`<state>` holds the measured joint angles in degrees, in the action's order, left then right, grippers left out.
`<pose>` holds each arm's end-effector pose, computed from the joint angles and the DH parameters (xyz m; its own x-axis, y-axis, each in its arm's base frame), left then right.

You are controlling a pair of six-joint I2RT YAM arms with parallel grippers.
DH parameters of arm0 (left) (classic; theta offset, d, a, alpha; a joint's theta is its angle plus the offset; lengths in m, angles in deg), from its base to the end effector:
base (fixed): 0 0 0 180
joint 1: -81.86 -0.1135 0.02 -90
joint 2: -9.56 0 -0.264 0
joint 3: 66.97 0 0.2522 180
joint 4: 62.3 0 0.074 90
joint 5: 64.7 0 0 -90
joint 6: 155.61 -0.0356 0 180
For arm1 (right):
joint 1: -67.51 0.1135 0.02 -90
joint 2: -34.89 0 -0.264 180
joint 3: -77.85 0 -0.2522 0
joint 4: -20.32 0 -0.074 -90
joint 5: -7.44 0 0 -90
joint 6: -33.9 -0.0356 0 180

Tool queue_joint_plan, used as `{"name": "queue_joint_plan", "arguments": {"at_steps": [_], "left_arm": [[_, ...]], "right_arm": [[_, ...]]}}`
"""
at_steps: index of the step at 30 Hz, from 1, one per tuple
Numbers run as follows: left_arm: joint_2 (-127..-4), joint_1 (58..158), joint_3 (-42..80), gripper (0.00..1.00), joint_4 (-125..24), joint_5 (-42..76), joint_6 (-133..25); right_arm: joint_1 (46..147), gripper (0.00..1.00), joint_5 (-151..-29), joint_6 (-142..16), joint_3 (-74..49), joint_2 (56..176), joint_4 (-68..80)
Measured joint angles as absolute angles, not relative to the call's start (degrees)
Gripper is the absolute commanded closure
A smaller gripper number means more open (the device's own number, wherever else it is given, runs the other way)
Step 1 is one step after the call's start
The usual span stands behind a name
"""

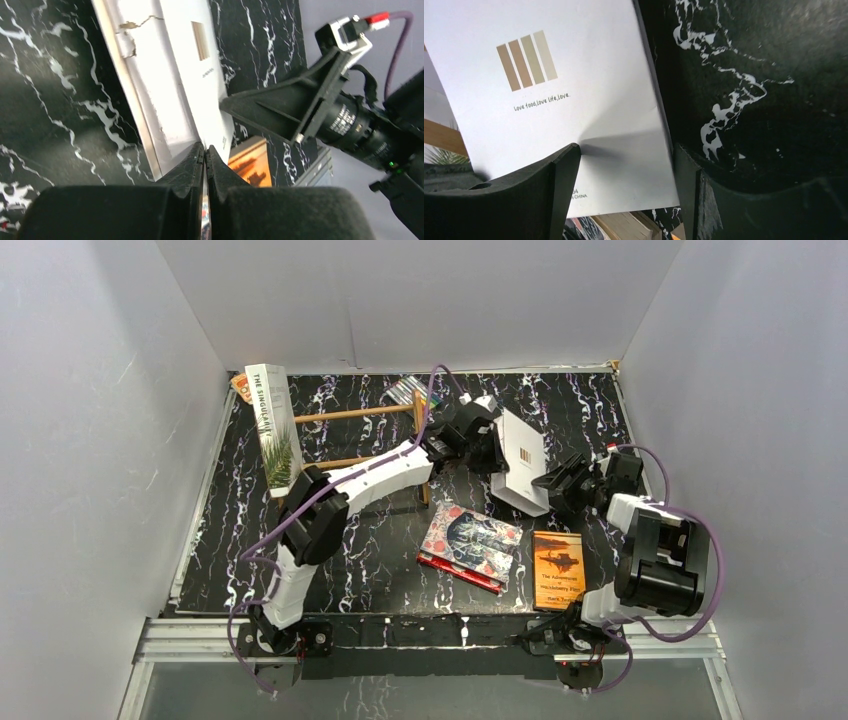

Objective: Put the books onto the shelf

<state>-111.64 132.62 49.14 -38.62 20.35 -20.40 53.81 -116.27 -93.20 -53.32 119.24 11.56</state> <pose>0.3164 -0.3922 0.2643 -0.7961 -0.1431 -0.5881 0.3612 0.6673 -0.6513 0.2704 -0.0456 0.1574 -0.6550 0.6762 -0.3373 0.2584 0.6199 0.7409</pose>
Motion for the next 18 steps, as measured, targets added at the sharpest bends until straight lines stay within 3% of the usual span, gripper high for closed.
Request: {"name": "queue_joint_plan", "arguments": {"at_steps": [18], "left_arm": [[-97.72,137.3,32.03,1.0,-41.2,21.62,-14.63]], "right_arm": [[56.48,0.21,-120.62,-88.7,-56.38,114.0,7.71]]}}
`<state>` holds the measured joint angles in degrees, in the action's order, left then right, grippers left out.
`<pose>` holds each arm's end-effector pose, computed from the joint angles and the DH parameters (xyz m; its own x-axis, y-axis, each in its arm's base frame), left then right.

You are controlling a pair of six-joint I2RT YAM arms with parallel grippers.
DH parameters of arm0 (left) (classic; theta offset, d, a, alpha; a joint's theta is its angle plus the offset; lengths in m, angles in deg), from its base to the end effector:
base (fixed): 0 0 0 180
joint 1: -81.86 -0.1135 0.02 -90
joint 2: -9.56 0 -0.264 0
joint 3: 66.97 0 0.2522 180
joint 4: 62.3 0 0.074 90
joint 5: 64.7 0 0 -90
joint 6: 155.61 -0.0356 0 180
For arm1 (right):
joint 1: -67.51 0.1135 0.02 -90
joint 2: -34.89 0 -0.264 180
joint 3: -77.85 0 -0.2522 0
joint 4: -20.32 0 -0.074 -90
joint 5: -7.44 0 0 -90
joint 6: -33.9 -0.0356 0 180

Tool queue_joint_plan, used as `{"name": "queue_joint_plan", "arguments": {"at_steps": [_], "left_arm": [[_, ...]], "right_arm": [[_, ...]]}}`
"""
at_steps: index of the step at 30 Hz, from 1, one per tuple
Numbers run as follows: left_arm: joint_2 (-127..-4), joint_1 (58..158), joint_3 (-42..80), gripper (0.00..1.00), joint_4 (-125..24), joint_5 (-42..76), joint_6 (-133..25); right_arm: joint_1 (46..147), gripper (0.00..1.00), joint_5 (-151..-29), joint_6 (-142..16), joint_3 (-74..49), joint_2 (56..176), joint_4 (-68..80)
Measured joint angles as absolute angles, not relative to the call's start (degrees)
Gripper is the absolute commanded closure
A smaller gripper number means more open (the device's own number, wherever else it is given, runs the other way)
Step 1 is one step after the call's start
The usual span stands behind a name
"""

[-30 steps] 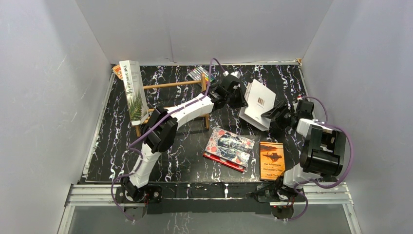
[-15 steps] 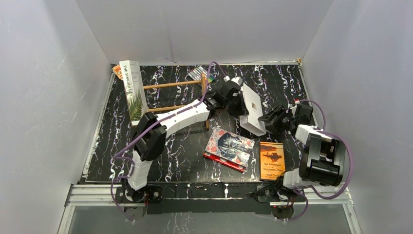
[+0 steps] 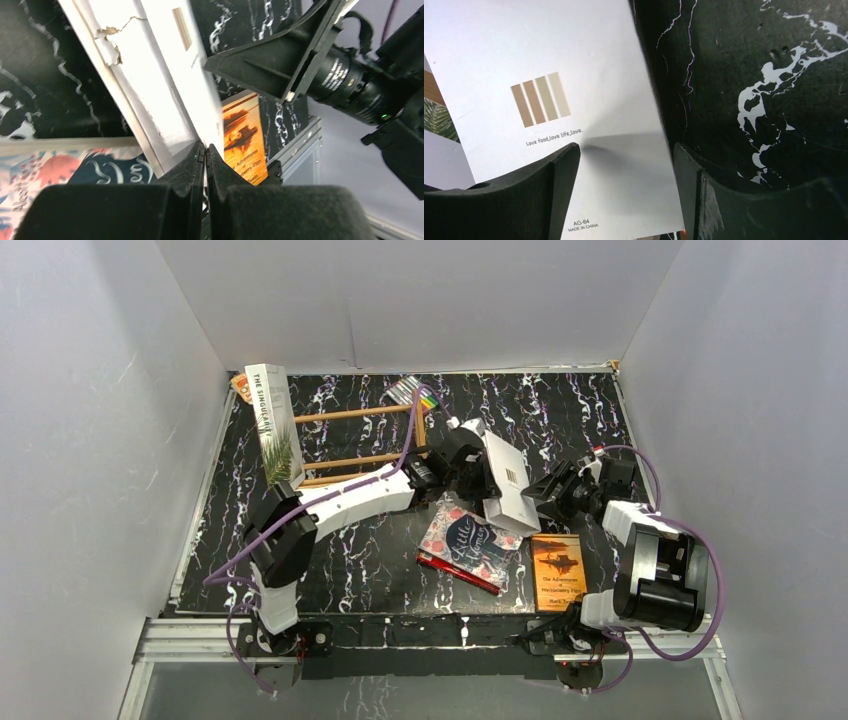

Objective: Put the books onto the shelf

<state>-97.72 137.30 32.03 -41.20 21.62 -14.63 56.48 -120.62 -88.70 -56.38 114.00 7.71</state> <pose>0.2497 -0.3665 0.2755 -0.8384 -0.1497 -0.5242 0.3212 0.6413 -0.6968 0.2513 -0.0266 0.1608 -0.7398 0.5764 -0.3470 0.1526 0.6461 0.7479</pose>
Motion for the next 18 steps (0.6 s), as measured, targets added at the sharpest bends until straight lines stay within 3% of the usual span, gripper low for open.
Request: {"name": "queue_joint_plan", "arguments": {"at_steps": [18], "left_arm": [[-89.22,138.46,13.16,1.0,-38.58,28.0,-13.99]], "right_arm": [[58.21,0.13,-121.01,-85.58,-56.99,114.11,5.37]]}}
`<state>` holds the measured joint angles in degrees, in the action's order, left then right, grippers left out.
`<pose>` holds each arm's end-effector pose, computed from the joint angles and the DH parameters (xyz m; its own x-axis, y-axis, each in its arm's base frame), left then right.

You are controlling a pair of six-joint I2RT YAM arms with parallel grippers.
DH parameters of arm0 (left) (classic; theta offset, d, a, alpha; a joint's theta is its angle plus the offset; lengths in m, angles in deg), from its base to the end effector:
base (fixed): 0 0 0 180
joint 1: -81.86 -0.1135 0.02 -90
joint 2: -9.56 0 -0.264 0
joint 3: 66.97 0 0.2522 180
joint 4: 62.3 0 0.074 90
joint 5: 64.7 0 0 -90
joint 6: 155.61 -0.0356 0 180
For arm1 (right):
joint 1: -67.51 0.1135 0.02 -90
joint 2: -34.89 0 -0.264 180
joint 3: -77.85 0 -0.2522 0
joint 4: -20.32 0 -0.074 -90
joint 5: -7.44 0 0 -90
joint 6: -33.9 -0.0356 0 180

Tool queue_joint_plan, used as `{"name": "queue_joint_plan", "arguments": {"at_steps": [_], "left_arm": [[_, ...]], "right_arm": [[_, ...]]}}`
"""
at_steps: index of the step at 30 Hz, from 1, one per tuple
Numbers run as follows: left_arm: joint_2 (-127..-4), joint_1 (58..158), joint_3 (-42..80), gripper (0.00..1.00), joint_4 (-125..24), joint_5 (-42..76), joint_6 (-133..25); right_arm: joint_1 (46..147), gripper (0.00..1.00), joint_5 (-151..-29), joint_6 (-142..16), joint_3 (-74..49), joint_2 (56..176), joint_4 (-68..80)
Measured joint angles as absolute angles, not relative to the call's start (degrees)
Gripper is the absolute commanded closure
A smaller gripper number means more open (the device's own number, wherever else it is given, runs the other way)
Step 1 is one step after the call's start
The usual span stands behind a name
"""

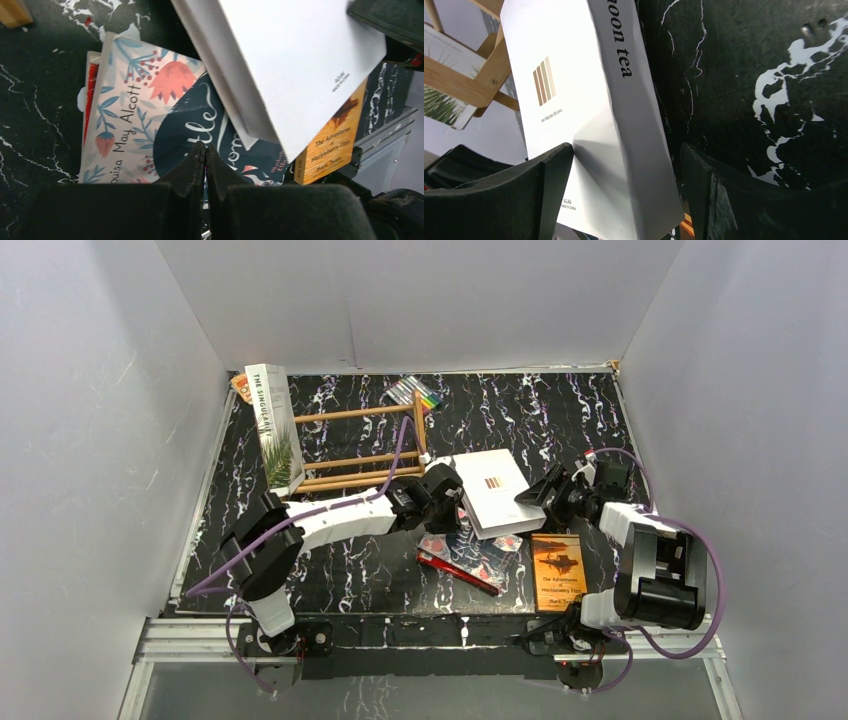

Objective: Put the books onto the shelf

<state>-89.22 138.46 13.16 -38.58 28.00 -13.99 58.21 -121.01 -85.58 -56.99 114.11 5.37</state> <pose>0.2107 -0.3165 0.2199 -0.8690 -0.1045 -0.4836 0.2151 0.8005 -0.5594 0.2467 -0.0180 0.1547 -0.7843 0.5190 -0.3400 0.1264 0.6701 0.7314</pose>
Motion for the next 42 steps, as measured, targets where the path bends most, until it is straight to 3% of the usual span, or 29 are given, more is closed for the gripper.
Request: {"name": "queue_joint_plan", "arguments": {"at_steps": [6,10,12,17,23,27,30,34,42], "left_arm": [[-88.89,138.46,11.74,1.0,-37.79,28.74,-14.04],[-87.3,138.46,11.83,0.63,-37.42,30.32,-14.43],[-86.01,138.46,12.38,0.52,-37.03,31.24,-14.5],[-83.41,138.46,14.41,0.35,-38.54,33.09,-13.78],[-83.49,138.46,14.89,0.23,-41.12,34.19,-10.85],[-84.94,138.46,14.87,0.23,-44.0,34.36,-8.66],[-87.08,138.43,14.85,0.44,-46.19,34.45,-7.87],[-90.38,138.37,13.32,0.59,-49.86,34.25,-8.03],[-90.36,138.0,7.98,0.66,-54.23,33.81,-7.66]], "right_arm": [[58.21,0.13,-124.45,-87.52,-59.06,115.7,9.24],[58.21,0.14,-124.79,-88.46,-59.33,115.81,10.0],[58.21,0.14,-124.58,-88.53,-59.33,115.83,9.96],[58.21,0.15,-124.07,-88.53,-59.33,115.81,9.96],[58.21,0.14,-123.94,-88.46,-59.33,115.81,9.94],[58.21,0.13,-124.45,-88.44,-59.37,115.88,10.0],[58.21,0.13,-125.34,-88.53,-59.52,116.49,10.7],[58.18,0.13,-127.9,-90.1,-60.97,117.76,13.72],[58.21,0.2,-130.85,-94.06,-63.46,117.17,18.99]]}}
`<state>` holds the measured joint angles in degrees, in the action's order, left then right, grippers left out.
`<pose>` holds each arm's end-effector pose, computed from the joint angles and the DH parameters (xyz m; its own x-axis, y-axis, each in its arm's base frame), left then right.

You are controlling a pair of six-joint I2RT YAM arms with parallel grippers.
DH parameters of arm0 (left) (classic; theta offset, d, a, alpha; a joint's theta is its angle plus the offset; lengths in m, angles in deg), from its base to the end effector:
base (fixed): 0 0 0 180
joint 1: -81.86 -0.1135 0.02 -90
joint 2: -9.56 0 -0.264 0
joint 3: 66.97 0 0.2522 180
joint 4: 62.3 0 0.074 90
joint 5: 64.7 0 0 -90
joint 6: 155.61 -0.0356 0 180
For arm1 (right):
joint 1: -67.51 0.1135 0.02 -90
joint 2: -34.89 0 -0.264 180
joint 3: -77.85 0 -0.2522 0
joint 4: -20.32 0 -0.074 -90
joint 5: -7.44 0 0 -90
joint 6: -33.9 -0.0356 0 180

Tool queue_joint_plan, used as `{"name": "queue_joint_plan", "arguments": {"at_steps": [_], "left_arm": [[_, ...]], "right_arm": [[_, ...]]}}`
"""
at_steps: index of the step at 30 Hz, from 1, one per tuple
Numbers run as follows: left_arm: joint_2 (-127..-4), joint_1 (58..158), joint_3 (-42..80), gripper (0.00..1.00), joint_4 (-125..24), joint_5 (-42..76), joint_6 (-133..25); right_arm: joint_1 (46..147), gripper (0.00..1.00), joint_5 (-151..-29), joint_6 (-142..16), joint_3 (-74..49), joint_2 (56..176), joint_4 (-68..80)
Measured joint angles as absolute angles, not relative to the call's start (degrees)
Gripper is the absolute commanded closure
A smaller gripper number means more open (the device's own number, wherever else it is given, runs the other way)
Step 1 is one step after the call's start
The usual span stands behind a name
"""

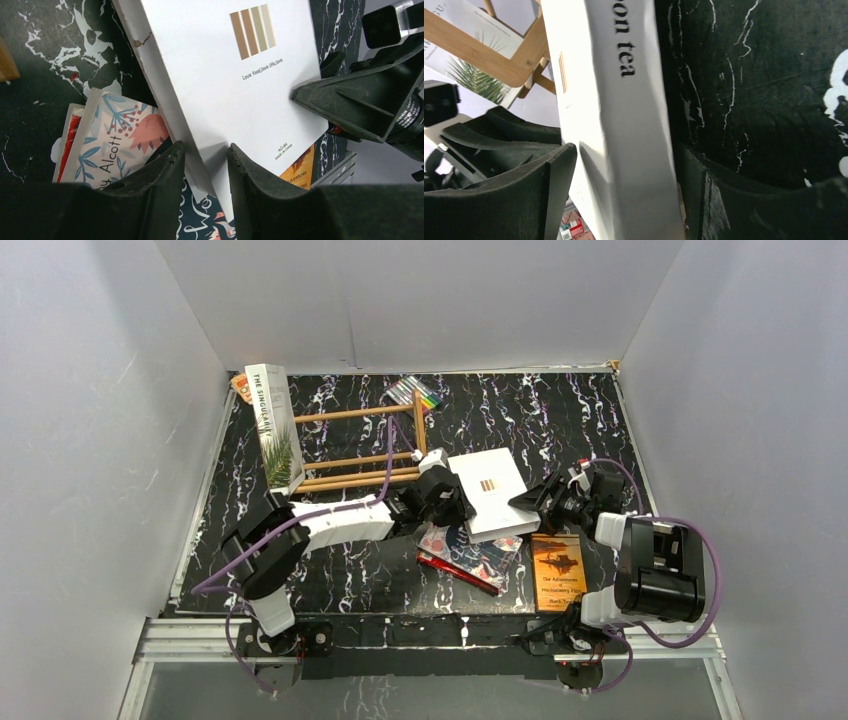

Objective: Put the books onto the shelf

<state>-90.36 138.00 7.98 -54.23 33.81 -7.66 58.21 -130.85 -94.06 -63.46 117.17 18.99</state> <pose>0.2192 -0.3173 0.2075 -0.7987 -0.3141 -0.5132 0.1417 0.7308 -0.6677 0.2376 -0.0120 0.1322 -0.8042 0.5464 -0.2340 0.1021 0.5149 0.8512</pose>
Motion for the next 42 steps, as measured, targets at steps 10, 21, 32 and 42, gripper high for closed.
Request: {"name": "queue_joint_plan", "arguments": {"at_steps": [10,21,32,42], "left_arm": [[-84.5,137.84,-1.15,0.64,-59.65,33.18,-6.87],[-83.45,135.5,-1.44,0.43,-58.54,30.6,-9.03],[-76.41,134.0,11.15,0.24,-44.55,32.5,-17.47],[-80.26,130.04,37.47,0.18,-37.73,31.54,-22.34]], "right_arm": [[58.21,0.43,-134.08,-100.53,-67.06,114.35,29.65],[58.23,0.54,-137.56,-102.91,-68.64,108.25,34.72],[58.36,0.58,-126.76,-93.05,-56.92,93.96,16.32],[72.96,0.6,-106.06,-82.19,-44.77,86.17,2.88]]}}
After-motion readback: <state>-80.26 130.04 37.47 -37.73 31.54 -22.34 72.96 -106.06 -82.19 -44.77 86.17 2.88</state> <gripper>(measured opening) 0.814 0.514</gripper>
